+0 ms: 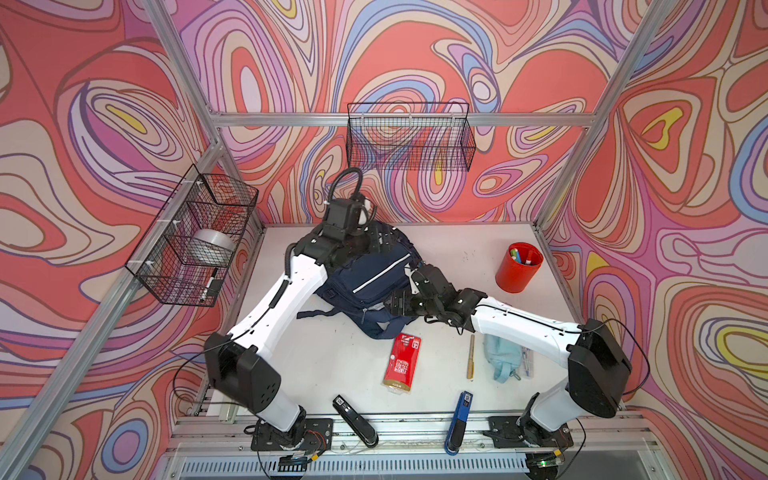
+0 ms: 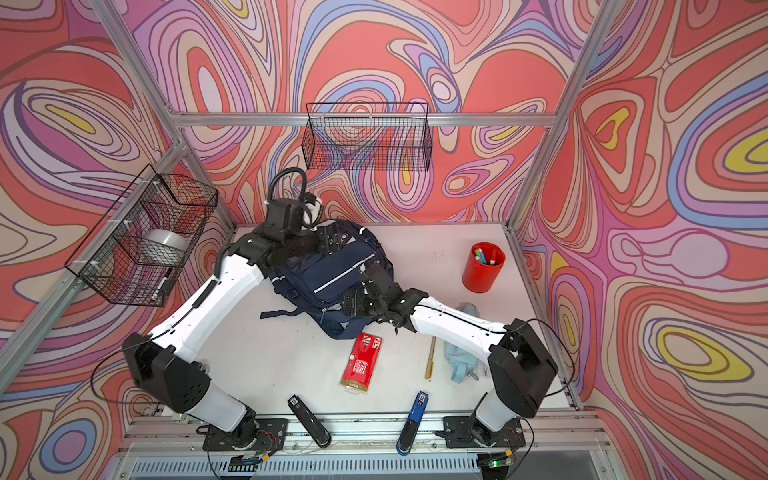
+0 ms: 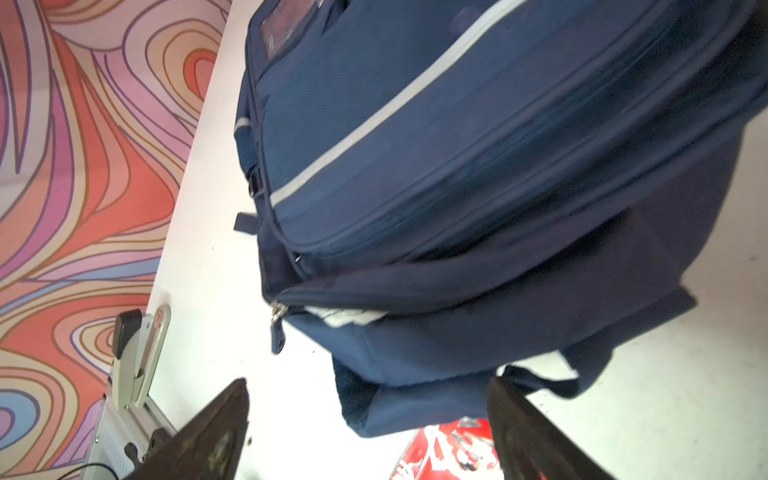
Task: Pack the student bag
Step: 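Grasp the backpack zipper pull with the right gripper while the left holds the bag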
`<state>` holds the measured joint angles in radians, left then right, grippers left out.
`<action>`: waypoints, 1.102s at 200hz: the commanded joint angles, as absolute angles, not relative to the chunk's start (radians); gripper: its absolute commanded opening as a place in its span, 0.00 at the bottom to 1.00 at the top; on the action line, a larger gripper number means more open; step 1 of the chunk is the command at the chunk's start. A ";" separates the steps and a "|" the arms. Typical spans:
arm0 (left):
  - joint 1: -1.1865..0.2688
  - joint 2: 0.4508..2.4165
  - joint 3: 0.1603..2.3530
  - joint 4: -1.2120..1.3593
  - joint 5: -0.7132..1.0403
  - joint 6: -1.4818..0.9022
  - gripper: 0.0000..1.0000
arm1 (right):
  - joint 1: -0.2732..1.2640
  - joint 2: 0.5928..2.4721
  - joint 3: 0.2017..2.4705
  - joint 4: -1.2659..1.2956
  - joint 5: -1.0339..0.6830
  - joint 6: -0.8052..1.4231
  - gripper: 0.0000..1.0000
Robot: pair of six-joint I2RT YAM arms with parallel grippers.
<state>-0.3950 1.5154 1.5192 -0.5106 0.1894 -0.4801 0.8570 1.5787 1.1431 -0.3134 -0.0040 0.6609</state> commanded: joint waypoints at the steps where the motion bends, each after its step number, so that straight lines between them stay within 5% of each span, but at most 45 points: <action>1: -0.336 1.430 1.314 -0.429 0.301 -0.613 0.80 | 0.946 1.609 1.194 -0.381 0.167 0.648 0.83; 49: -0.198 1.254 0.939 -0.289 0.308 -0.822 0.58 | 1.041 1.846 1.422 -0.464 0.209 0.641 0.64; 104: -0.187 1.218 0.651 -0.053 0.291 -1.138 0.55 | 1.070 2.005 1.532 -0.536 0.246 0.664 0.58; 165: -0.189 1.320 0.599 0.069 0.264 -1.245 0.56 | 1.069 2.102 1.652 -0.576 0.341 0.646 0.45; 183: -0.190 1.357 0.586 0.116 0.273 -1.271 0.47 | 1.069 2.151 1.710 -0.620 0.365 0.637 0.40; 202: -0.198 1.385 0.580 0.146 0.283 -1.284 0.29 | 1.068 2.178 1.746 -0.640 0.388 0.622 0.26; 220: -0.204 1.391 0.572 0.159 0.282 -1.291 0.29 | 1.068 2.162 1.744 -0.634 0.376 0.605 0.07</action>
